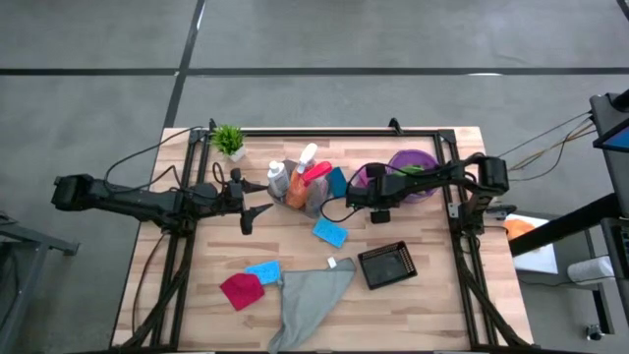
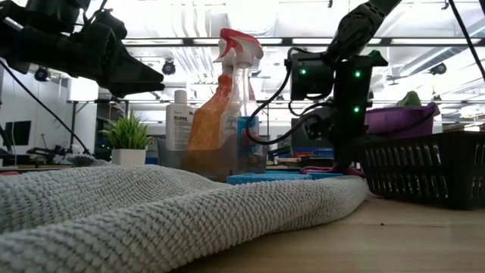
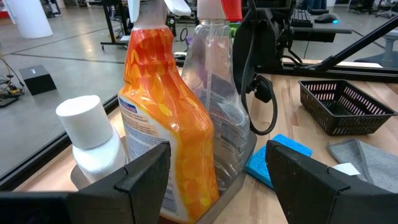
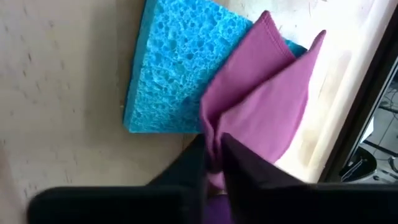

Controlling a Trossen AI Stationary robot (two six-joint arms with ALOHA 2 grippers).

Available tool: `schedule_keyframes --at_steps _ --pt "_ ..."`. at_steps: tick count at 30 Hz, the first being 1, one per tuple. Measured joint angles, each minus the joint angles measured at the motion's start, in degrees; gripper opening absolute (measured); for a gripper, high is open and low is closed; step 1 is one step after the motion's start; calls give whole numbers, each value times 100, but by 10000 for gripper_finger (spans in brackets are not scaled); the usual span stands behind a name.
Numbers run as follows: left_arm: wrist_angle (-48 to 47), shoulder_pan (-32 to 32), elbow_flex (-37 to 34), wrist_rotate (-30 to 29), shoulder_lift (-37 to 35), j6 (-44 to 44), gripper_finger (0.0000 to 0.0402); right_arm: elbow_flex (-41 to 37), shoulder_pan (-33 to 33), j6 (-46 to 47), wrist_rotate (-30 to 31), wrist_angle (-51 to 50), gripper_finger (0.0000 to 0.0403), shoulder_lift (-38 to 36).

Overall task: Pick & Place Kitchen Items
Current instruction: Put the purple microfiber towel into the purple bucket

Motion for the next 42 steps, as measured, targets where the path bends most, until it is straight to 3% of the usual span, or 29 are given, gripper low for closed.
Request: schedule_keyframes --at_steps 11,19,27,33,42 --pt "0 0 0 0 -2 0 264 -2 24 346 -71 22 18 -1109" --pt "-1 0 0 1 -1 2 264 4 24 351 -498 20 18 -2560" --pt "0 2 0 0 -2 0 264 7 24 374 -262 -37 18 -4086" --pt "0 0 0 0 -2 0 264 9 20 567 274 -734 18 -4899" --pt "0 1 0 0 -2 0 264 9 20 1961 196 -2630 18 -5245"
